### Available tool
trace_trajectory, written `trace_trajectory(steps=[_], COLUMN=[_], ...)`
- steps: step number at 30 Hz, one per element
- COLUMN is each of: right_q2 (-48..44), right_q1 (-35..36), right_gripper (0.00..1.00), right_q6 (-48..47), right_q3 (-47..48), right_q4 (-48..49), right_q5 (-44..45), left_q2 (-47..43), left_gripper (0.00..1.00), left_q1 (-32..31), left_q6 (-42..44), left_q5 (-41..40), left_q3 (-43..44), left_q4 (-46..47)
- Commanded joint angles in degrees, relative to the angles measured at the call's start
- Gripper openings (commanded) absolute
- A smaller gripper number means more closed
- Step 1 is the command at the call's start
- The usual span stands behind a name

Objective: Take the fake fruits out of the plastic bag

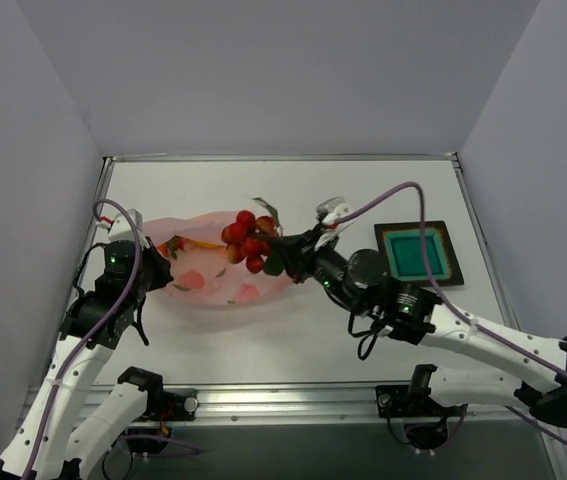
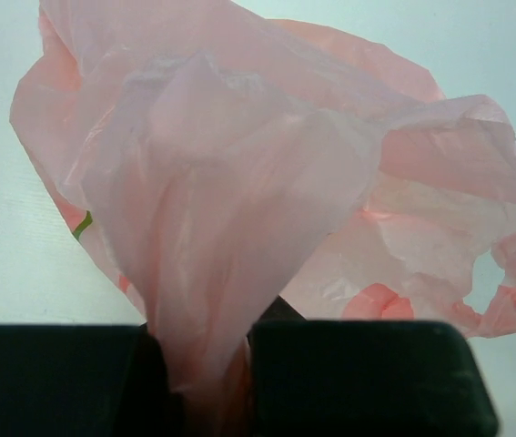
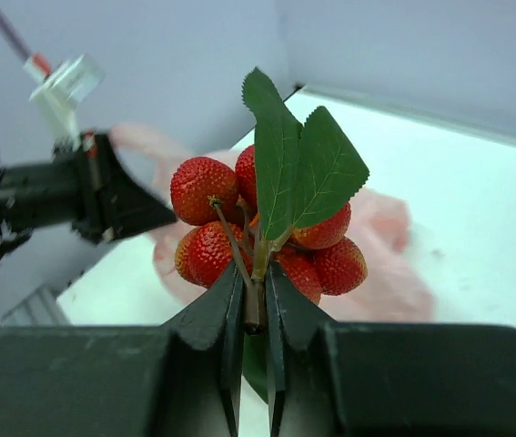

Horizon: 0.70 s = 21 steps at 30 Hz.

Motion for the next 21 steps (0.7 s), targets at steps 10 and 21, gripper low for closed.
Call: trace_trajectory(steps=[10,21], right_q2=[-12.47,2.73], right_q1=[-34.66,-65.52], right_gripper=[0.0,0.0], right_q6=[5.18,10.72], right_q3=[-8.59,-15.27], right_q4=[-9.64,4.49], right_q5=[18.08,1.04], left_q2=[-0.61,-2.8], left_gripper=[0.02,0.02], left_q1=[0.33,-2.05], left_q6=[8.06,9.55], left_q5=[7.79,8.16], left_q3=[4.08,4.77], left_q4=[-1.73,-1.73])
